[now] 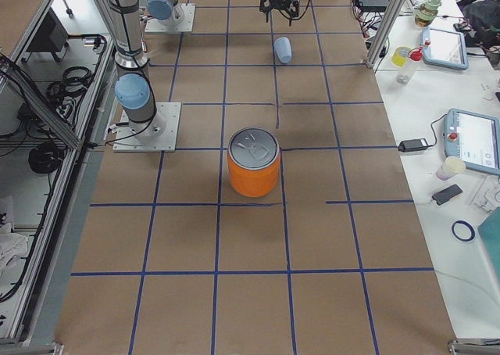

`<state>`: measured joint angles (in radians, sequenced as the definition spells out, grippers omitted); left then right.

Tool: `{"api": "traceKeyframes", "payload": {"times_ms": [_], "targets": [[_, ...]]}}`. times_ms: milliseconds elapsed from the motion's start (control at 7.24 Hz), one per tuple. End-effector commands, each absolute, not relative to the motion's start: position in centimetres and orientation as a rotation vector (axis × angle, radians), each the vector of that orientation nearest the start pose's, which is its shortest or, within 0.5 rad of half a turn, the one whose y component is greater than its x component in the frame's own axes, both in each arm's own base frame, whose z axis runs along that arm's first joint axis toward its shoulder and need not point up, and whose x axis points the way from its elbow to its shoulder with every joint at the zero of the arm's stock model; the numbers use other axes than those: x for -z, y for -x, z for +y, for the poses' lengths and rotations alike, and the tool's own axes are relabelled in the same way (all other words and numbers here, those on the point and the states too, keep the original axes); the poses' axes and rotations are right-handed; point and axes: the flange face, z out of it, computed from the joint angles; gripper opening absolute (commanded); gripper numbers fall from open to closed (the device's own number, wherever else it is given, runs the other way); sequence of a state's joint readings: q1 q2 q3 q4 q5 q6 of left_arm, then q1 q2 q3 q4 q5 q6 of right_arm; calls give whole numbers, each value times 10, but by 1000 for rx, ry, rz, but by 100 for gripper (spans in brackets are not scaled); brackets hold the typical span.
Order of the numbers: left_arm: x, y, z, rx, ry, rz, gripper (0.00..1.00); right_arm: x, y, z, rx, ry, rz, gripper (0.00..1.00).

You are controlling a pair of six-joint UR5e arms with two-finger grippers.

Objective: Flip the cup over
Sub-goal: 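Release the cup on its side and raise the right gripper away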

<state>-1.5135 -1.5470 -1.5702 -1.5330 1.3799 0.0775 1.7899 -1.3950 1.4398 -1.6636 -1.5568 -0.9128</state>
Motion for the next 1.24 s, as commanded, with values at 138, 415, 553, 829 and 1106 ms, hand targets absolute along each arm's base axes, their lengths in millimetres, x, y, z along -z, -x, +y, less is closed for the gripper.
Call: {"api": "traceKeyframes", "payload": {"times_ms": [138,415,553,829,1106], "targets": [[-451,89,-536,70,180,3700,100,-509,-206,-513,108,987,2979,100],[-395,84,-549,-51,272,3821,100,-518,-195,-506,129,625,3069,100],[-358,86,-557,-14,277,3865,100,-522,-188,-502,118,384,3102,100],[-287,87,-563,5,285,3900,100,-522,-178,-502,88,115,3122,100],[-248,91,-575,10,317,3960,100,-525,-165,-504,94,-15,3106,100]]}}
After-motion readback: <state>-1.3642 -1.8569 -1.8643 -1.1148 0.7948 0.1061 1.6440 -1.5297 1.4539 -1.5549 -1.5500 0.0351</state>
